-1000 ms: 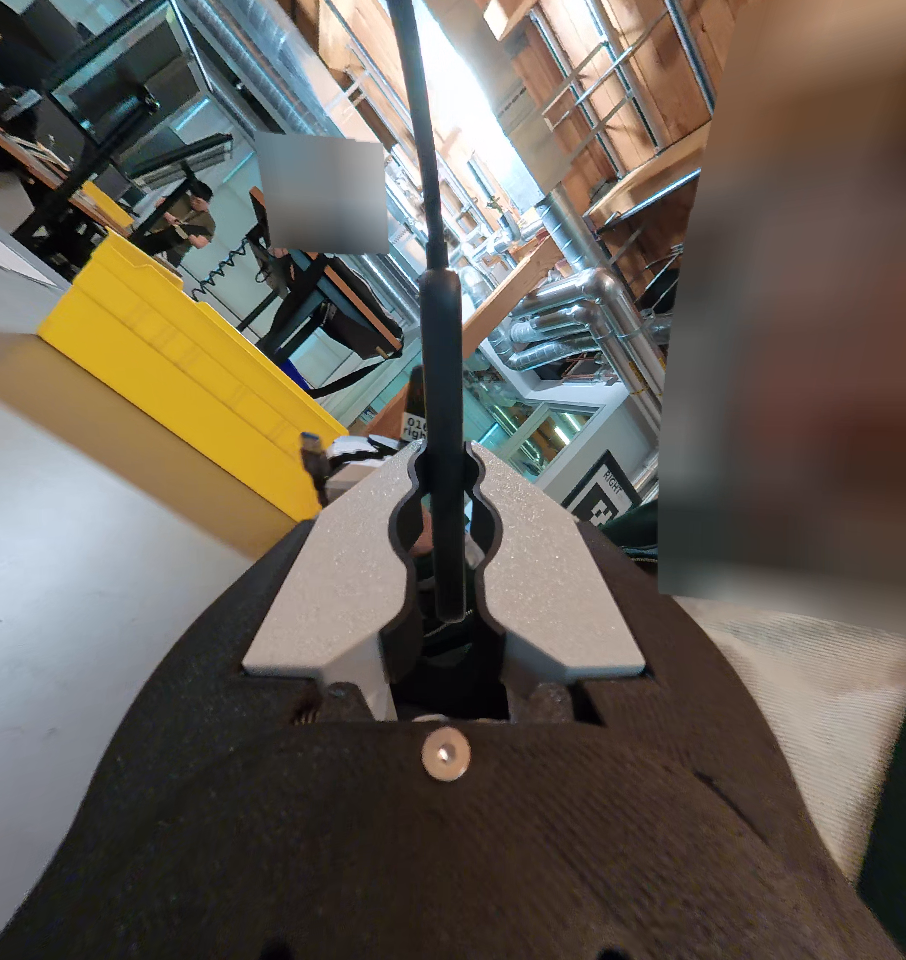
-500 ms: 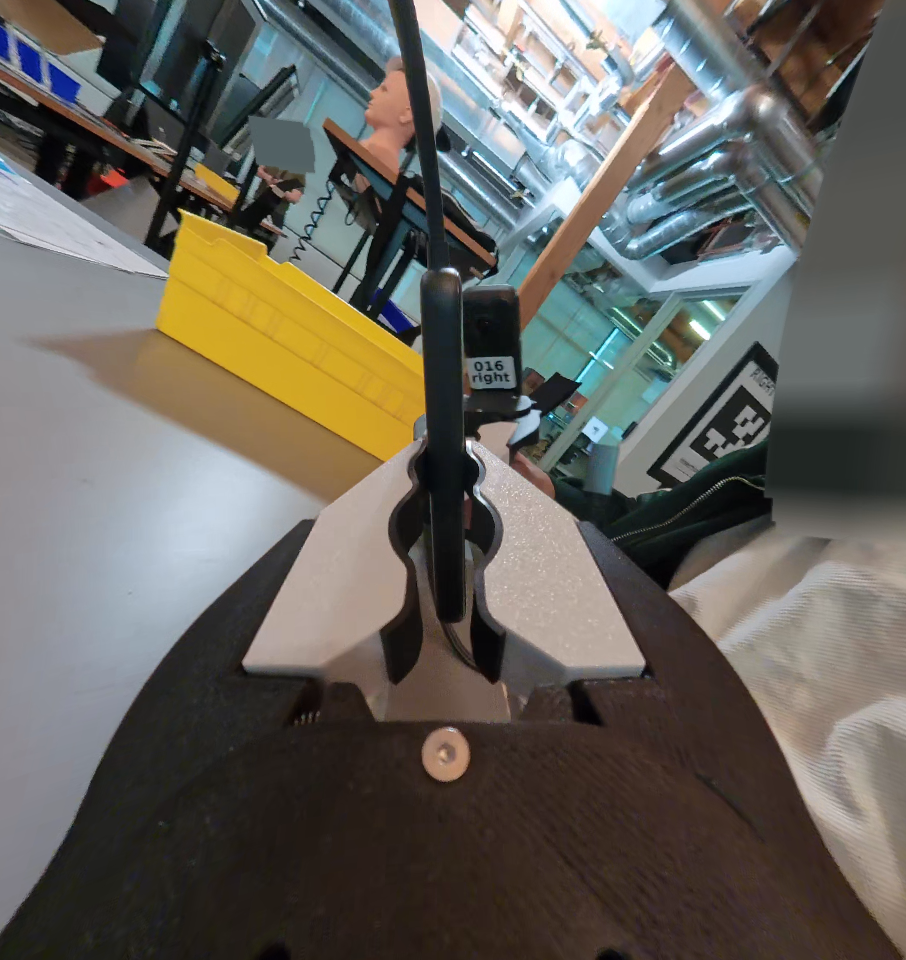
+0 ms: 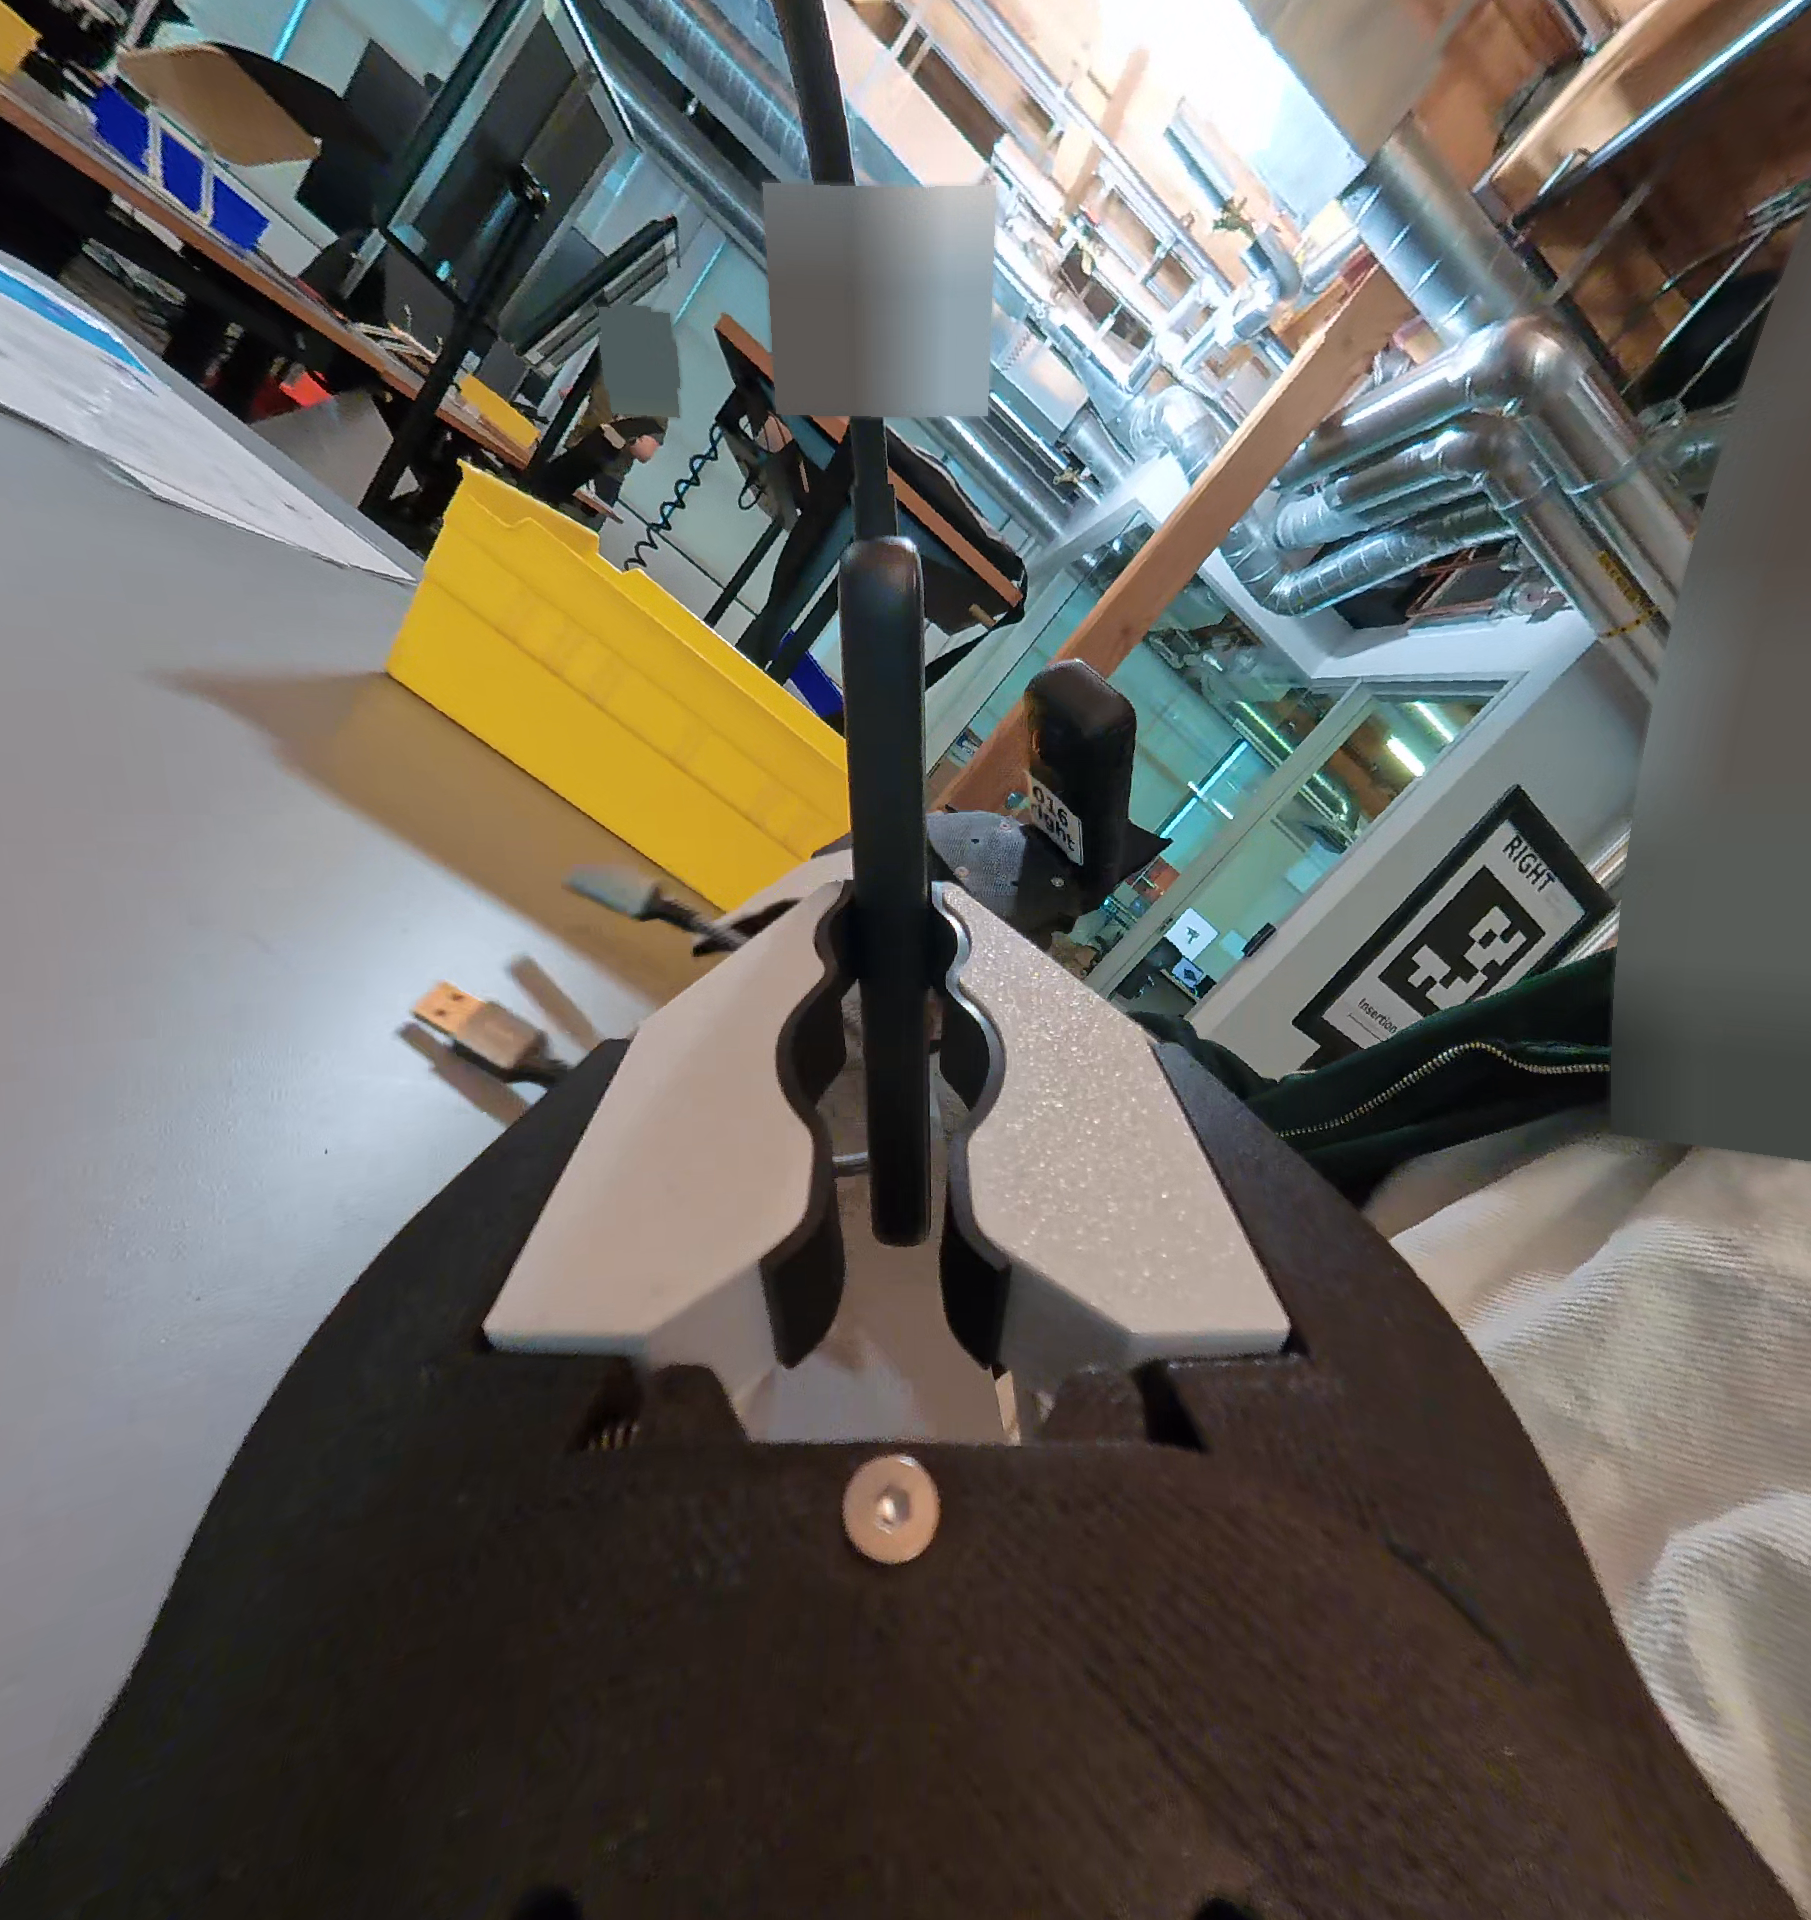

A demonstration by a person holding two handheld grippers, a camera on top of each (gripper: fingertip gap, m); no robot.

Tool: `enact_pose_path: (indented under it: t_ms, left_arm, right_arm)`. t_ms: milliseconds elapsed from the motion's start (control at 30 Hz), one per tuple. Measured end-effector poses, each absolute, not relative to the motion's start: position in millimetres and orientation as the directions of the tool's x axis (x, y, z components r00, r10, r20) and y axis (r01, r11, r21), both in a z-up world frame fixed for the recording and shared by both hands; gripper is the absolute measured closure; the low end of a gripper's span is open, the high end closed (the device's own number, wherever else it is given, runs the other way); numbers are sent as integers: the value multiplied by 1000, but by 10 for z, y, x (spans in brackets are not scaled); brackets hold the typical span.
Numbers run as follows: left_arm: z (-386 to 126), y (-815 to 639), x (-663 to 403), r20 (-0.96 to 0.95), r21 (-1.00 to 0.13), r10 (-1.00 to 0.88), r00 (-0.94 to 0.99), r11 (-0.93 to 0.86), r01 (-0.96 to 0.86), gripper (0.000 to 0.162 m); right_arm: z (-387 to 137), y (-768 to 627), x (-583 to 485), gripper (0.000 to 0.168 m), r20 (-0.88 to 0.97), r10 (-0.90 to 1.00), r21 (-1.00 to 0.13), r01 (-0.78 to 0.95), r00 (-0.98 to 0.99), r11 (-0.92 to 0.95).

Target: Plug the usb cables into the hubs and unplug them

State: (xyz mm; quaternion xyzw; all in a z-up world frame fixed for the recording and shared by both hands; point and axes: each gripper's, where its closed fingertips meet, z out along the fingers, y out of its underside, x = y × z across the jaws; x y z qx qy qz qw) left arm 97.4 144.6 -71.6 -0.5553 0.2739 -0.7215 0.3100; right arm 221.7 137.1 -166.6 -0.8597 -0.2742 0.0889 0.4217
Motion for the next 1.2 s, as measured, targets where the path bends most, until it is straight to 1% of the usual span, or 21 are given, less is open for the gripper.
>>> enact_pose_path:
  t_ms: [100, 167, 267, 333, 433, 533, 667, 700, 733, 833, 900, 1000, 1100, 1200]
  left_arm:
    - [-705, 1475, 948, 640, -729, -745, -189, -666, 158, 154]
    - [-690, 1513, 925, 647, -718, -739, -186, -673, 178, 154]
    - [-673, 1608, 884, 663, -695, -729, -169, -683, 222, 154]
    - [-676, 1676, 856, 676, -680, -721, -152, -690, 250, 154]
    - [-682, 1725, 831, 692, -661, -708, -145, -701, 268, 154]
    - [-668, 1712, 829, 700, -646, -695, -165, -715, 267, 154]
    - [-671, 1674, 845, 695, -655, -698, -171, -713, 248, 154]
    - [-667, 1663, 843, 691, -660, -702, -172, -710, 245, 154]
    - [-664, 1658, 840, 687, -666, -707, -171, -706, 243, 154]
    - [-642, 1643, 820, 679, -671, -711, -180, -702, 241, 154]
    - [-623, 1641, 801, 682, -663, -705, -195, -708, 243, 154]
    - [-636, 1644, 792, 693, -653, -691, -205, -722, 227, 154]
    - [-679, 1660, 801, 698, -660, -693, -182, -720, 215, 154]
    - [-743, 1646, 839, 713, -661, -683, -162, -730, 174, 154]
  right_arm:
    - [-1551, 1424, 2598, 141, 135, 418, -788, 354, 898, -505]
    - [-1431, 1443, 2740, 134, 137, 363, -819, 311, 922, -482]
    - [-1290, 1435, 2519, 133, 56, 412, -872, 245, 909, -423]
    - [-1328, 1419, 2200, 132, -10, 480, -876, 224, 877, -427]
    - [-1493, 1434, 1734, 131, -36, 575, -840, 286, 818, -460]
    - [-1608, 1639, 1525, 133, 4, 582, -810, 344, 813, -475]
    - [-1813, 1901, 1349, 120, -56, 576, -723, 365, 815, -587]
    - [-1851, 1949, 1317, 120, -52, 578, -711, 377, 814, -594]
    - [-1862, 1996, 1297, 124, -31, 579, -710, 390, 815, -587]
    - [-1868, 1985, 1224, 148, 11, 629, -701, 455, 778, -550]
    - [-1840, 1932, 1208, 150, 57, 684, -709, 511, 728, -485]
    - [-1569, 1890, 1234, 151, 231, 723, -775, 573, 651, -268]
    - [-1182, 1699, 1173, 152, 338, 740, -838, 544, 582, -46]
    - [-970, 1583, 1151, 152, 412, 715, -847, 526, 565, 72]
